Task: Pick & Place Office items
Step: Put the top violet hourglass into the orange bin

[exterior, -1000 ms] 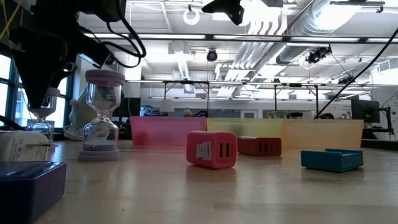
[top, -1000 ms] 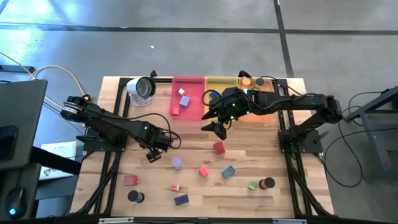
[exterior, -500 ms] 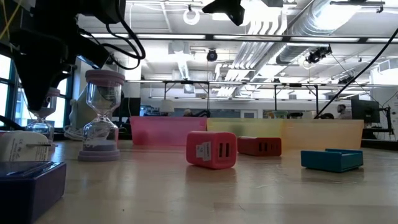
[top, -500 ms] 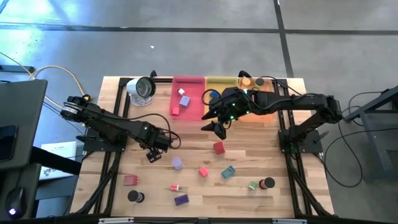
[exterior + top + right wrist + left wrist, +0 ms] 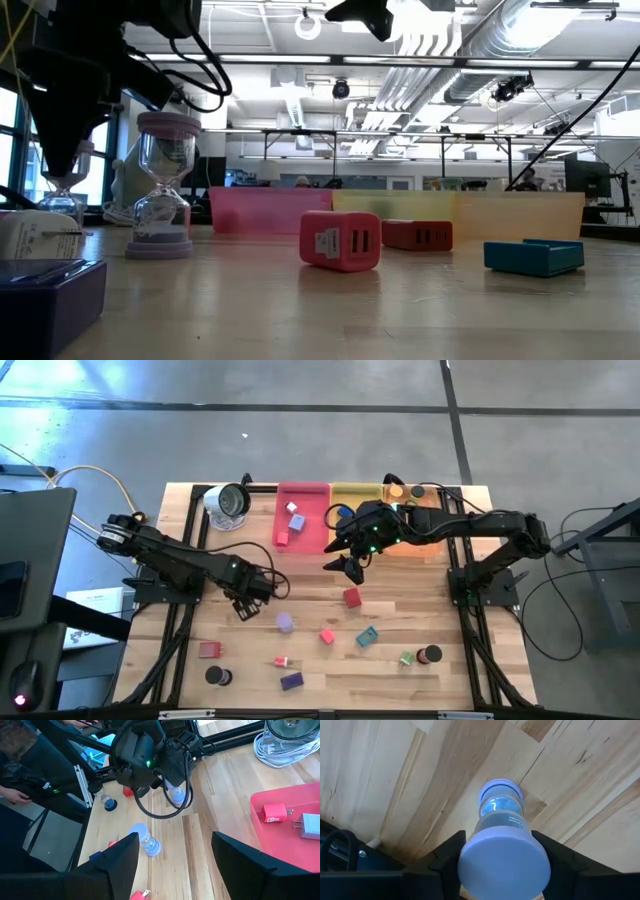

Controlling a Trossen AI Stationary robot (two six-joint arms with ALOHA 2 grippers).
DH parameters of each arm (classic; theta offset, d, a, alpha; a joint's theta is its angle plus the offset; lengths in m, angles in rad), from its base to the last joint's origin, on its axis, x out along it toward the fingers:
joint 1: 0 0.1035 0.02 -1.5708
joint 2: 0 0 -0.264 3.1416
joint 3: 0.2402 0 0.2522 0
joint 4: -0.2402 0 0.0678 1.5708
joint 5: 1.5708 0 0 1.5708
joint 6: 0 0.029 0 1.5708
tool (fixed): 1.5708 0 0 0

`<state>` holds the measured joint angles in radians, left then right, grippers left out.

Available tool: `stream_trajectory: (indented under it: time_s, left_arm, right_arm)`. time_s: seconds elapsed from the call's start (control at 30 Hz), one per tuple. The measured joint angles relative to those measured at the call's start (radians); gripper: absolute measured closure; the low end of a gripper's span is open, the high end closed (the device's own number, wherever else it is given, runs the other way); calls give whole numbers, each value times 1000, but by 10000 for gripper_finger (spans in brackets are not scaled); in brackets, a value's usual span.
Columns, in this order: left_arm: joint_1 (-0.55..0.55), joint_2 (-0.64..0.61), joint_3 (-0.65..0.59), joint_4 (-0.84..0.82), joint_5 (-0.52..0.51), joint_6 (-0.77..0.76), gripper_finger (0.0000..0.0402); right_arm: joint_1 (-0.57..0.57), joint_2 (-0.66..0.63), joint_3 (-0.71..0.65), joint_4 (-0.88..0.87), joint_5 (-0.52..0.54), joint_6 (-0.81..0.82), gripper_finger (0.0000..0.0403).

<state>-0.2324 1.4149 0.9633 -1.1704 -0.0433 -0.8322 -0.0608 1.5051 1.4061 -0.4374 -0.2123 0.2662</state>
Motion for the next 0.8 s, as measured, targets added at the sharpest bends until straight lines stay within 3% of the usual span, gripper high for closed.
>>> stream_trajectory:
  time_s: [0.43, 0.63, 0.8]
  left_arm:
    - [61, -172, 33, -116, -9, -4, 215]
    - [119, -286, 129, -112, -19, -5, 215]
    - [157, -375, 231, -87, -96, -31, 215]
  right_arm:
    - [0, 0, 0, 0, -27, 2, 163]
    - [0, 0, 0, 38, -26, 2, 163]
    - [0, 0, 0, 139, 0, 2, 163]
